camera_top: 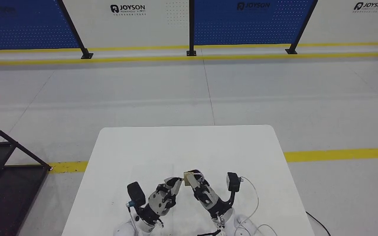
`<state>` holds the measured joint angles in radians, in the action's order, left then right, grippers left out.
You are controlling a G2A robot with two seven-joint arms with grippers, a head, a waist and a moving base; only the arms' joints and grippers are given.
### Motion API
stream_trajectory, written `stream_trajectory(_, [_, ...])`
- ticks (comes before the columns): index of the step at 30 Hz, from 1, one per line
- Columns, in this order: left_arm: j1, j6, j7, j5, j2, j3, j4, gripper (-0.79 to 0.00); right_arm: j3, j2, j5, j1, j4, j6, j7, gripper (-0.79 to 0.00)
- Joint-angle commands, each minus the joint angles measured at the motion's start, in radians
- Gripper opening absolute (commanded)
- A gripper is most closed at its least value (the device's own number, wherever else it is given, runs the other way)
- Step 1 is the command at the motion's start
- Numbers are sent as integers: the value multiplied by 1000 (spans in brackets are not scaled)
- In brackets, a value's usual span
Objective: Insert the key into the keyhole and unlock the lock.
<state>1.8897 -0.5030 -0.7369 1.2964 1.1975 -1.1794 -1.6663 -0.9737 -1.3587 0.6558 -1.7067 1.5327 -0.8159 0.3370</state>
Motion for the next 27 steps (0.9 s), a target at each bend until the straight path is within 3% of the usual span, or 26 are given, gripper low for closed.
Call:
stream_trajectory(1, [-1,29,-24,39,0,4,5,-785,0,0,0,0,0,0,0,-785])
stream_trajectory(5, [-4,90,-71,108,-1,7,15,-785,1,1,-3,0,1,3,-1,-785])
stream_trajectory(13, [-7,109,-130,143,-4,23,36,-785,3,3,-6,1,2,7,-2,-785])
stream_trajectory(21, [10,57,-161,103,-11,16,38,-779,-18,9,-24,-1,5,-9,-6,-785])
stream_trajectory(25, [32,-26,-161,49,-20,-5,46,-462,-31,15,-28,-7,12,-11,-33,-785])
stream_trajectory(27, [39,-95,-149,6,-25,-16,50,-366,-34,19,-43,-8,13,-18,-68,-785])
